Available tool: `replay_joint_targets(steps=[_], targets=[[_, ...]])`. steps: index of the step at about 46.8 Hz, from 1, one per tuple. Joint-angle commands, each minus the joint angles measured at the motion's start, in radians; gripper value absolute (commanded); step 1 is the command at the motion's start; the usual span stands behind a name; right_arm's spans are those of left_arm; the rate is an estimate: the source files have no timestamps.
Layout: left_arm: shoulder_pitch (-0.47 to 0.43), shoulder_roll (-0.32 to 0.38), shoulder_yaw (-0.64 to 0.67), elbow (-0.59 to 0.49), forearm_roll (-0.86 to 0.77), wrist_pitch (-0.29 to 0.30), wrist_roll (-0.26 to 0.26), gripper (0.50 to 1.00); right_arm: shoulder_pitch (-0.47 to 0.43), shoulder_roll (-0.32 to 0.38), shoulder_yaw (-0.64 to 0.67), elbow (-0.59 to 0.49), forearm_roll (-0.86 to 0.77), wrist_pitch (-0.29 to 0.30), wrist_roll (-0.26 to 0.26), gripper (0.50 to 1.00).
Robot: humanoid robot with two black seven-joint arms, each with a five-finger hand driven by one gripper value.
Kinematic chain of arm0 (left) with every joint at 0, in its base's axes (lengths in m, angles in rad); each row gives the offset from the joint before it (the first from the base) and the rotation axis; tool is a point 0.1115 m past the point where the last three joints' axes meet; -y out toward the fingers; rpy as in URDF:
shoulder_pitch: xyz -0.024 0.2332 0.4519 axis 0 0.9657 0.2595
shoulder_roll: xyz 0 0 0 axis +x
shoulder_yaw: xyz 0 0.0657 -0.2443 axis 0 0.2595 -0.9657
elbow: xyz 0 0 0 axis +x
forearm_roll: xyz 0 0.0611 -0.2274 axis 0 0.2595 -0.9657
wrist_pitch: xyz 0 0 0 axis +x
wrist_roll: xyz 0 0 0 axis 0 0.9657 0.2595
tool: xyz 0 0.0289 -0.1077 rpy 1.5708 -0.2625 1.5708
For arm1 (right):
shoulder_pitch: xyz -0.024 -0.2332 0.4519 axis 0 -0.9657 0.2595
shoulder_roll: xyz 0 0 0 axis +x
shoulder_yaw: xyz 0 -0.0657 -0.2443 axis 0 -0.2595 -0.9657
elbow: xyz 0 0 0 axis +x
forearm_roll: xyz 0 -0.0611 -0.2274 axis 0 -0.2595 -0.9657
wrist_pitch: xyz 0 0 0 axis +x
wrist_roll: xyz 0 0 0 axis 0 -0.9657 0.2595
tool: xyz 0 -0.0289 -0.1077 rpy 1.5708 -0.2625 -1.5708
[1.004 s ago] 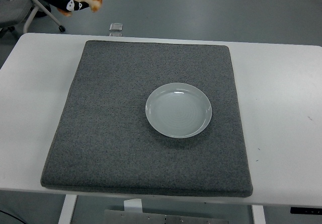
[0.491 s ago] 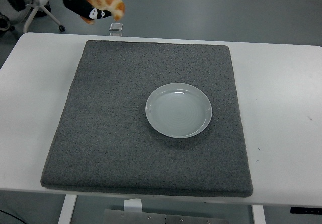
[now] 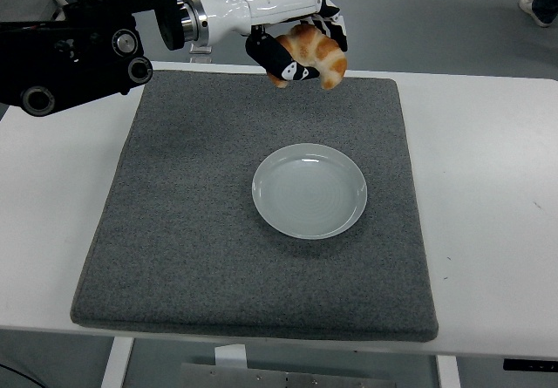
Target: Place the bread on the plate
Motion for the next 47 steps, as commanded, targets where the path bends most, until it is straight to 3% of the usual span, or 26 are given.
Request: replay_joint_targets(steps=[1,11,21,31,47], targets=[[0.006,-0.002,0.001,-0.002,0.001,0.001,-0.001,0.5,0.0,0.0,0.0,0.0,0.0,0.0,0.0,0.93],[0.069,-0.007,0.006,-0.002,0.004,0.018,-0.012,0.5,0.0,0.0,0.0,0.0,0.0,0.0,0.0,0.93],[0.155,-0.072,0.008,0.006,0.037,0.079,-0.02,0.5,0.0,0.0,0.0,0.0,0.0,0.0,0.0,0.93],[0.247,-0.125,0.009,0.03,0.098,0.105,-0.02,0.5,0.0,0.0,0.0,0.0,0.0,0.0,0.0,0.93],[0.351,-0.125,0.009,0.05,0.146,0.147,-0.021,0.5,0.0,0.0,0.0,0.0,0.0,0.0,0.0,0.93]])
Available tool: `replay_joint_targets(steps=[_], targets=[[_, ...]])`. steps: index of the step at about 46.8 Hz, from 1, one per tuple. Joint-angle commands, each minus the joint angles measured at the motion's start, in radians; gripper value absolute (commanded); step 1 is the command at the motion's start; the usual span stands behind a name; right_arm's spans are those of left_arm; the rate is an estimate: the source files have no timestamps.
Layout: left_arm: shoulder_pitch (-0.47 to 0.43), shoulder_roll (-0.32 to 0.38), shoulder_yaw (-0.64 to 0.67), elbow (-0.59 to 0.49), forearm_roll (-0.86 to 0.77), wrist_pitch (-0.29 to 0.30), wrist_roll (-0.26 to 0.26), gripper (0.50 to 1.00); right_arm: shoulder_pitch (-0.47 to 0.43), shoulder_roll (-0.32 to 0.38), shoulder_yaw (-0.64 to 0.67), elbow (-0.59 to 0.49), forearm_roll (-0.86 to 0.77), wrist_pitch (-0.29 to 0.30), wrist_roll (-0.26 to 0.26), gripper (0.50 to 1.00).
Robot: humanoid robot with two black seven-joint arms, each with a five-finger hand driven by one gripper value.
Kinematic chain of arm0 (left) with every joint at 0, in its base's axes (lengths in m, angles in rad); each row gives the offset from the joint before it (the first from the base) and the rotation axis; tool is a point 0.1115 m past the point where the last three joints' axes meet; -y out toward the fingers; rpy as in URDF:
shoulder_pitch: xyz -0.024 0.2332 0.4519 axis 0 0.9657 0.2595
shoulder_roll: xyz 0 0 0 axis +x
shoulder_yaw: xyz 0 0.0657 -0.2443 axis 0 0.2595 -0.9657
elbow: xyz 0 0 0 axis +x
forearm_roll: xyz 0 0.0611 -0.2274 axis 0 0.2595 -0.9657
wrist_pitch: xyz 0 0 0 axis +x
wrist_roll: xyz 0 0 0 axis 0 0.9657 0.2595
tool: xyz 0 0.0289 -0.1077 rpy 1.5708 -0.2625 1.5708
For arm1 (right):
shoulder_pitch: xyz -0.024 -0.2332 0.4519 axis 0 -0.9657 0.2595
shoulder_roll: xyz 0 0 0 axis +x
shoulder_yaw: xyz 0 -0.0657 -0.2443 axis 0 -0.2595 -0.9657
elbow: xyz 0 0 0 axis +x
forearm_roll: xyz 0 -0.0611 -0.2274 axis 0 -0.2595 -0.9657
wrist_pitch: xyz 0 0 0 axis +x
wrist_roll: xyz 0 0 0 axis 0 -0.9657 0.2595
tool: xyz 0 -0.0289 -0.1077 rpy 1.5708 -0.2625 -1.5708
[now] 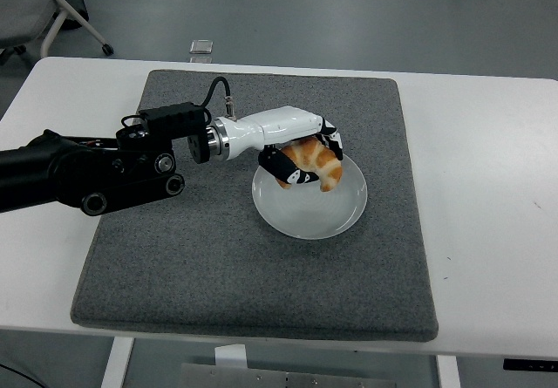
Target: Place the bread on the plate
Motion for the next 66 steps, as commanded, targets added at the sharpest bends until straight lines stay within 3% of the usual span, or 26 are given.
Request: replay_joint_targets(steps=[1,49,52,56,59,62,66], targets=[[0.014,0.0,0.001,0.006,0.0,0.002,-0.001,0.5,0.0,0.0,0.0,0.0,0.0,0.0,0.0,0.93],[0.077,-0.04,-0.004,0.072,-0.02,0.01,-0.007,0.5,0.0,0.0,0.0,0.0,0.0,0.0,0.0,0.93],[0.079,-0.04,-0.004,0.073,-0.021,0.01,-0.007,0.512,0.0,0.0,0.0,0.0,0.0,0.0,0.0,0.93],[0.079,-0.04,-0.009,0.084,-0.024,0.012,-0.007,0.638,0.0,0.0,0.0,0.0,0.0,0.0,0.0,0.93],[0.079,-0.046,-0.009,0.092,-0.024,0.012,-0.007,0.66,0.0,0.0,0.0,0.0,0.0,0.0,0.0,0.93],[0.085,-0.046,-0.01,0.092,-0.026,0.012,-0.007,0.724,0.0,0.0,0.0,0.0,0.0,0.0,0.0,0.93],[0.094,-0.047,-0.013,0.096,-0.026,0.012,-0.007,0.735,0.0,0.0,0.0,0.0,0.0,0.0,0.0,0.93]])
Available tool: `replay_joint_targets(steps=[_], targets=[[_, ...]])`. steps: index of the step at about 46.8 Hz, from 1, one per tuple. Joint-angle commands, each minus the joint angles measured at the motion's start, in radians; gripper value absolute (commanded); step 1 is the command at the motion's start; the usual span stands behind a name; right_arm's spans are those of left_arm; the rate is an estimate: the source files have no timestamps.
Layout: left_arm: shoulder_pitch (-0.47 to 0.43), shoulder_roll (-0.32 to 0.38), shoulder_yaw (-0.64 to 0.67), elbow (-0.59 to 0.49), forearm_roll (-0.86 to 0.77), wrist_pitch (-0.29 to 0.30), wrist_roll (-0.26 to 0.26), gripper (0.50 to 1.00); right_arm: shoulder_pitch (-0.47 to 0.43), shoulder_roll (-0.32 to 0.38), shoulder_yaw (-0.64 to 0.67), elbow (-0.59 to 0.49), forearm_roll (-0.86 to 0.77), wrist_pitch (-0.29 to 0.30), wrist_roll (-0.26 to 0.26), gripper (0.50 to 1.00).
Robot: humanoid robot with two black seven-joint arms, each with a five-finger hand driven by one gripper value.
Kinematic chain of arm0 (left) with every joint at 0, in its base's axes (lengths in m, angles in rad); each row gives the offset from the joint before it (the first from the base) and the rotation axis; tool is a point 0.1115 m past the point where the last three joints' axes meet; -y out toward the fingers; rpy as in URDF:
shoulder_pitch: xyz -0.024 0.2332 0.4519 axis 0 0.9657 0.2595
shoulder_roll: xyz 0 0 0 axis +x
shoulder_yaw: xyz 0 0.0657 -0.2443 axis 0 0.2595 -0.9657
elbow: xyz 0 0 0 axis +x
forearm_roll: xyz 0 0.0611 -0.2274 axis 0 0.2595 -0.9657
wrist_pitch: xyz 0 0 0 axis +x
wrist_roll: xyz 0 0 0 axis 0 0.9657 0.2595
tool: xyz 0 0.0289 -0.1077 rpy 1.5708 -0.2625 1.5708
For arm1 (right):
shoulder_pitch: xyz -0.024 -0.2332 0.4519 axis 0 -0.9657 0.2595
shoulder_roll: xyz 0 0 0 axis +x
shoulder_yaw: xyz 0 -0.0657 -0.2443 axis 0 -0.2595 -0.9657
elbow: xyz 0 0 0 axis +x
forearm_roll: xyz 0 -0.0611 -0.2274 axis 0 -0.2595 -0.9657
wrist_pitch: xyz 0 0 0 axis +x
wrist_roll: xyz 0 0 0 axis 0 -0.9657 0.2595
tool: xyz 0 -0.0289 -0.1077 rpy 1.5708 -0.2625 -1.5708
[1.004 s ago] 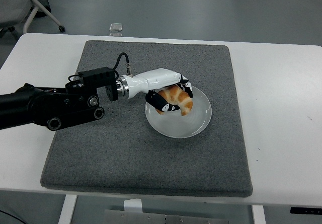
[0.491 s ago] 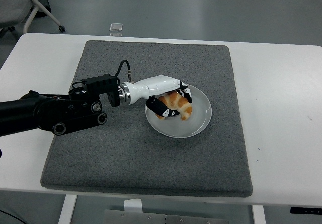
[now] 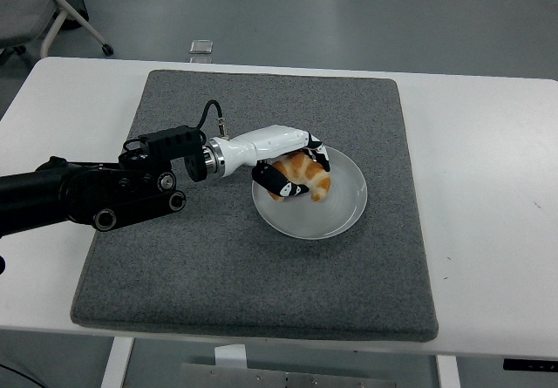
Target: Place the bread on the plate
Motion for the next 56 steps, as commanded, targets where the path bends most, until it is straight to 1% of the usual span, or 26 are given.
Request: replay_joint_targets(steps=[1,4,11,15,27,35,39,44,48,51,54,56], targets=[[0.006,0.0,-0.001,0.004,0.0,0.0,0.0,0.739,0.0,0.0,0.0,0.0,0.0,0.0,0.0,0.93],[0.009,0.0,-0.001,0.004,0.0,0.0,0.0,0.765,0.0,0.0,0.0,0.0,0.0,0.0,0.0,0.93],[0.009,-0.002,-0.001,0.003,0.0,0.0,0.0,0.773,0.0,0.0,0.0,0.0,0.0,0.0,0.0,0.93],[0.009,0.0,-0.001,0.003,0.0,0.0,0.0,0.801,0.0,0.0,0.0,0.0,0.0,0.0,0.0,0.93],[0.009,0.005,-0.004,-0.01,-0.017,-0.002,0.0,0.821,0.0,0.0,0.0,0.0,0.0,0.0,0.0,0.93],[0.011,0.003,-0.046,-0.008,-0.025,-0.002,0.0,0.84,0.0,0.0,0.0,0.0,0.0,0.0,0.0,0.93],[0.009,0.0,-0.05,-0.007,-0.026,-0.002,0.0,0.842,0.0,0.0,0.0,0.0,0.0,0.0,0.0,0.93],[0.001,-0.002,-0.085,-0.008,-0.028,-0.003,0.0,0.848,0.0,0.0,0.0,0.0,0.0,0.0,0.0,0.93],[-0.005,-0.002,-0.135,-0.008,-0.03,-0.005,0.0,0.878,0.0,0.0,0.0,0.0,0.0,0.0,0.0,0.93],[-0.009,0.0,-0.177,-0.008,-0.03,-0.019,0.0,0.887,0.0,0.0,0.0,0.0,0.0,0.0,0.0,0.93],[-0.009,0.0,-0.22,-0.008,-0.031,-0.025,0.001,0.932,0.0,0.0,0.0,0.0,0.0,0.0,0.0,0.93],[-0.011,0.002,-0.248,-0.008,-0.04,-0.038,0.0,0.939,0.0,0.0,0.0,0.0,0.0,0.0,0.0,0.93]])
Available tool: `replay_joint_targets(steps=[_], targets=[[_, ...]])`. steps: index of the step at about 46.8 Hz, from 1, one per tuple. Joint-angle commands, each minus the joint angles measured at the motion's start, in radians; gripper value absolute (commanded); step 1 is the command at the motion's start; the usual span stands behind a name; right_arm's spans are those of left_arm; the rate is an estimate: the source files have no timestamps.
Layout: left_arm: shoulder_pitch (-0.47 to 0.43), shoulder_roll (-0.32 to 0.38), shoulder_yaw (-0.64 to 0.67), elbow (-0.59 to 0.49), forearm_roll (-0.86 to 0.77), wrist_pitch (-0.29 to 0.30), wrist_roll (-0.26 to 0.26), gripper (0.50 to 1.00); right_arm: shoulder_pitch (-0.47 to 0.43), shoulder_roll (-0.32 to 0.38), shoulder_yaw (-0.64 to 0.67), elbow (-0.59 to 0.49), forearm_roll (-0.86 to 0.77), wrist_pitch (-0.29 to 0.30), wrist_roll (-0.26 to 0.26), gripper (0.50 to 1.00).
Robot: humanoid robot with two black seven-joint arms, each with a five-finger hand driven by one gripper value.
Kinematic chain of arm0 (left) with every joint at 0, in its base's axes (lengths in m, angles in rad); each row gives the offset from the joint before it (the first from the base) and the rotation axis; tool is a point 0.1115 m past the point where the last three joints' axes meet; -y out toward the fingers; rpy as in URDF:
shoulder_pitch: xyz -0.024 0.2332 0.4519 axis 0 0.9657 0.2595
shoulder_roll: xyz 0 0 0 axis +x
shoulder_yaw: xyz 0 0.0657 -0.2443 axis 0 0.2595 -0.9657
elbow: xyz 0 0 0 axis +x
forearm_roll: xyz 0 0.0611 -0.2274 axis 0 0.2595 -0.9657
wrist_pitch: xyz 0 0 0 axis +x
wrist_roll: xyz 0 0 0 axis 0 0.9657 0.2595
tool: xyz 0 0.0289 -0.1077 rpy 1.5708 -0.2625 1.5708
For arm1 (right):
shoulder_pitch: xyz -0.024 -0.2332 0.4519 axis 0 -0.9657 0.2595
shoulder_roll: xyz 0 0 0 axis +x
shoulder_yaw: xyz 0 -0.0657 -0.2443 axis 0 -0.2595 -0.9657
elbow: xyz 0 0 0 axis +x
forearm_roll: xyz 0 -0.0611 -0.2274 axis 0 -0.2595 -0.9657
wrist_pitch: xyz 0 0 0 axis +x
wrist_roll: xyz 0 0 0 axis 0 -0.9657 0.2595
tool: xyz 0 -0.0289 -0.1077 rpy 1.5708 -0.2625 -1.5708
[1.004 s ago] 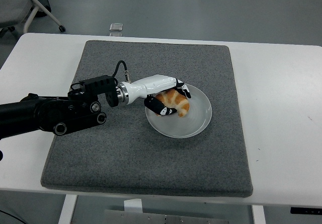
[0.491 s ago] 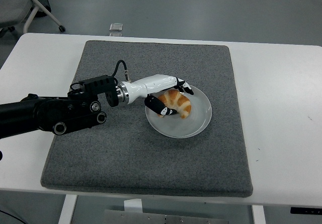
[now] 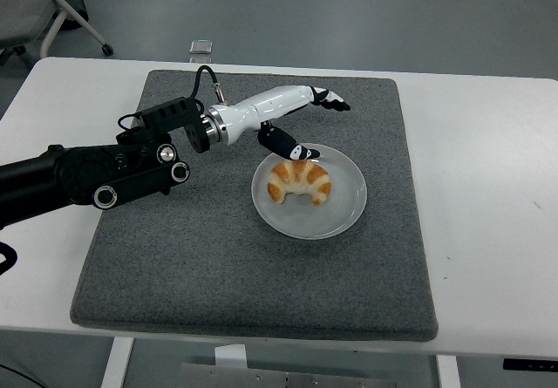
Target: Place the bread on the plate
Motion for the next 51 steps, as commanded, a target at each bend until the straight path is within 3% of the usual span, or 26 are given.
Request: replay_joint_targets(steps=[1,11,25,31,41,51], targets=[[-0.001,0.003,-0.054,0.0,-0.017,-0.025,0.0,0.941,0.0,0.0,0.0,0.0,0.0,0.0,0.0,0.93],[-0.053,0.026,-0.202,0.008,-0.285,-0.187,0.009,0.941,0.0,0.0,0.0,0.0,0.0,0.0,0.0,0.93],[-0.239,0.194,-0.197,0.041,-0.842,-0.295,0.015,0.945,0.0,0.0,0.0,0.0,0.0,0.0,0.0,0.93],[-0.259,0.238,-0.194,0.106,-1.032,-0.347,0.02,0.945,0.0,0.0,0.0,0.0,0.0,0.0,0.0,0.93],[-0.241,0.315,-0.194,0.212,-1.152,-0.41,0.021,0.945,0.0,0.0,0.0,0.0,0.0,0.0,0.0,0.93],[-0.219,0.33,-0.196,0.316,-1.213,-0.483,0.063,0.943,0.0,0.0,0.0,0.0,0.0,0.0,0.0,0.93]])
